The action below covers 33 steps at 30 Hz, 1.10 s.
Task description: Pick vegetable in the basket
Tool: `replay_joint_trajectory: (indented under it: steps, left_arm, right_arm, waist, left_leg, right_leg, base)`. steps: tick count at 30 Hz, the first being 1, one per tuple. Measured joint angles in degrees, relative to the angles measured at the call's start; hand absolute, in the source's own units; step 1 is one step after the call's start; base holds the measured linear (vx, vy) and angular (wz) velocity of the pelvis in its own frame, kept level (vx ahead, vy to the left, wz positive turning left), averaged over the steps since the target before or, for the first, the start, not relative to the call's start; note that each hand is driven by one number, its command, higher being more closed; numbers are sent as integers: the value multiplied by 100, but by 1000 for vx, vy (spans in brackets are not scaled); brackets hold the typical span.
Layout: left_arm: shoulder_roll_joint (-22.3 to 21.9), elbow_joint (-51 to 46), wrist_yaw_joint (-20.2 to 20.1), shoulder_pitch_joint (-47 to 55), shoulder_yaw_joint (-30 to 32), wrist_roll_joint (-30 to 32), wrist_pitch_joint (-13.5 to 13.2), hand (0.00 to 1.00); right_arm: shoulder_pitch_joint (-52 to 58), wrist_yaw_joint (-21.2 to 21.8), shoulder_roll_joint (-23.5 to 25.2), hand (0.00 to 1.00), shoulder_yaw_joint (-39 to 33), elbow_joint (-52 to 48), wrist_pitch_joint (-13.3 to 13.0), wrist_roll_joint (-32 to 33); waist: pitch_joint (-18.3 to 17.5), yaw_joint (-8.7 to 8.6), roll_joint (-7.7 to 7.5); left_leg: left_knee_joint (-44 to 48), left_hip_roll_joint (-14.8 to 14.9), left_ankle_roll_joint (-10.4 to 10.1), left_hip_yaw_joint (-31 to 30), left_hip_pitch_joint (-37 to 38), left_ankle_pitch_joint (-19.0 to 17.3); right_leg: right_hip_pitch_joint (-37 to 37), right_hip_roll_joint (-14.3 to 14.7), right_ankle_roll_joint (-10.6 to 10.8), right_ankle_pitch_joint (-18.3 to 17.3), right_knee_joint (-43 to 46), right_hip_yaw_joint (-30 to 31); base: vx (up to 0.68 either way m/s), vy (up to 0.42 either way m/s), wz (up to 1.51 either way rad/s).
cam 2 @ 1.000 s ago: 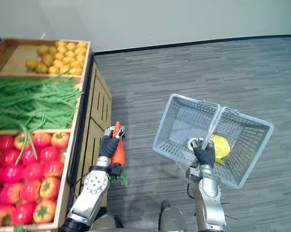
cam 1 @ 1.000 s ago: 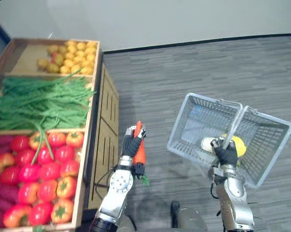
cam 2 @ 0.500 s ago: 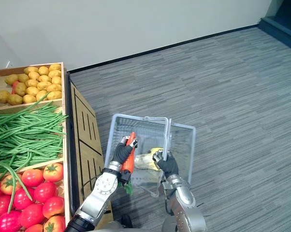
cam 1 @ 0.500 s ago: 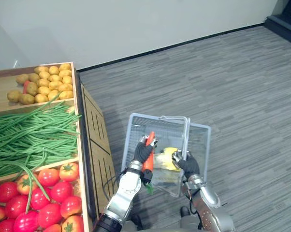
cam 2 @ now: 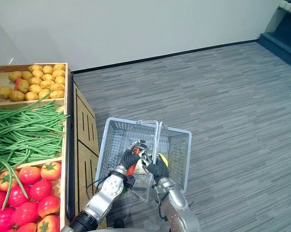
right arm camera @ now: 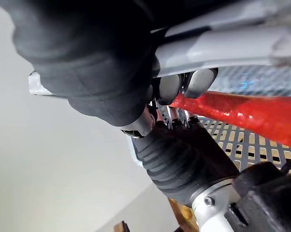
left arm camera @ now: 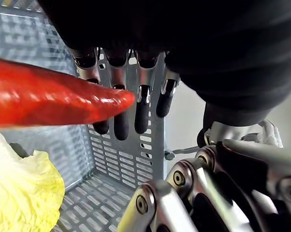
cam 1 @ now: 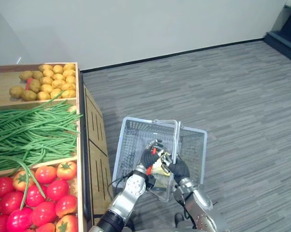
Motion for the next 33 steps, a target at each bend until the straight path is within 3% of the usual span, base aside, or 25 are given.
replay_joint_trajectory:
  steps: [14,22,27,33]
  left_arm:
    - [4,-592,105,50,255,112,-38,0]
    - [-48,-1506,122,596,1203,46,-220,0]
    - [-23,-1886,76,1161,1851,-467,-336,0]
    - [16,-1738,-418,1855,2575,-1208,-353,0]
  right_arm:
    - [291,35,11,100,-146,74,-1,48]
    - [718,-20,186,100,-1148,682,9,-882]
    - [727,-166,241,100,-2195,691,4,-1562]
    - [634,-270,85,100,-3224,1025,-19,-2274]
  waist:
    - [-35,-2,-7]
    - [-151,-1,67]
    - [-169,9,96]
    - [-231,41,200]
  left_leg:
    - [-167,-26,-9,-32,96,81]
    - [-436,-44,-22,-32,297,171]
    - [-451,-54,-21,-131,286,173]
    - [-546,-45,-36,-250,290,245]
  right_leg:
    - [104,1,-1,0,-79,-81]
    - [196,17,0,-2,-100,-170]
    - [208,13,1,-3,-100,-219]
    - [242,26,2,-11,-104,-336]
  base:
    - [-2,0,2]
    - [4,0,0]
    - [-11,1,4]
    - [-19,-6,10]
